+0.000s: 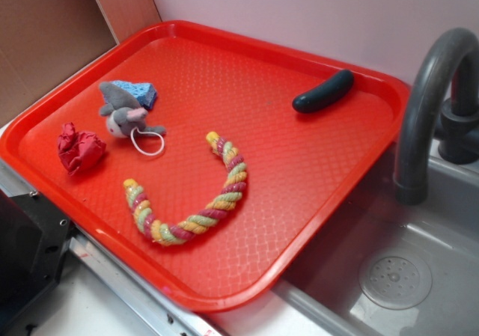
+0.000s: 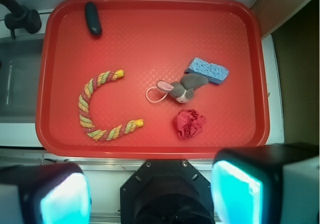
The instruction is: Grab the plastic pickle.
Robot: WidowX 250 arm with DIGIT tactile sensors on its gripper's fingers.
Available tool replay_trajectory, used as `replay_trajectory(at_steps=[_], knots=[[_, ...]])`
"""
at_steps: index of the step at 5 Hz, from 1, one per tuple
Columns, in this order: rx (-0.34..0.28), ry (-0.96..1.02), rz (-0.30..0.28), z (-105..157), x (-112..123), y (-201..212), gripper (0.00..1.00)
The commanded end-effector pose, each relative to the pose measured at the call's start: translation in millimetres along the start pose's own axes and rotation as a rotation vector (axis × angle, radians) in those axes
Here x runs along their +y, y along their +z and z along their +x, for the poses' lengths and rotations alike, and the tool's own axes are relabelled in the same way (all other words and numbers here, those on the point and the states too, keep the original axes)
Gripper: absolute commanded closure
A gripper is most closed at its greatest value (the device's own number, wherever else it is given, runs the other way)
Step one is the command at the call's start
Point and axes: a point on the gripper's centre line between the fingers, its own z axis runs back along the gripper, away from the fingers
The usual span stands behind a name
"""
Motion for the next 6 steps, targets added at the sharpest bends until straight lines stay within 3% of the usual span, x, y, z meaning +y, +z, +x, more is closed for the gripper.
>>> replay_trajectory(at_steps=[1,2,3,5,6], knots=[[0.000,0.000,0.000,0,0,0,0.00],[0.010,0.054,0.026,2,-8,-5,0.00],[0.001,0.036,0.009,15,-7,-19,0.00],[-0.066,0.052,0.003,53,-25,-55,0.00],[-0.070,0.019,0.021,80,-44,-76,0.00]])
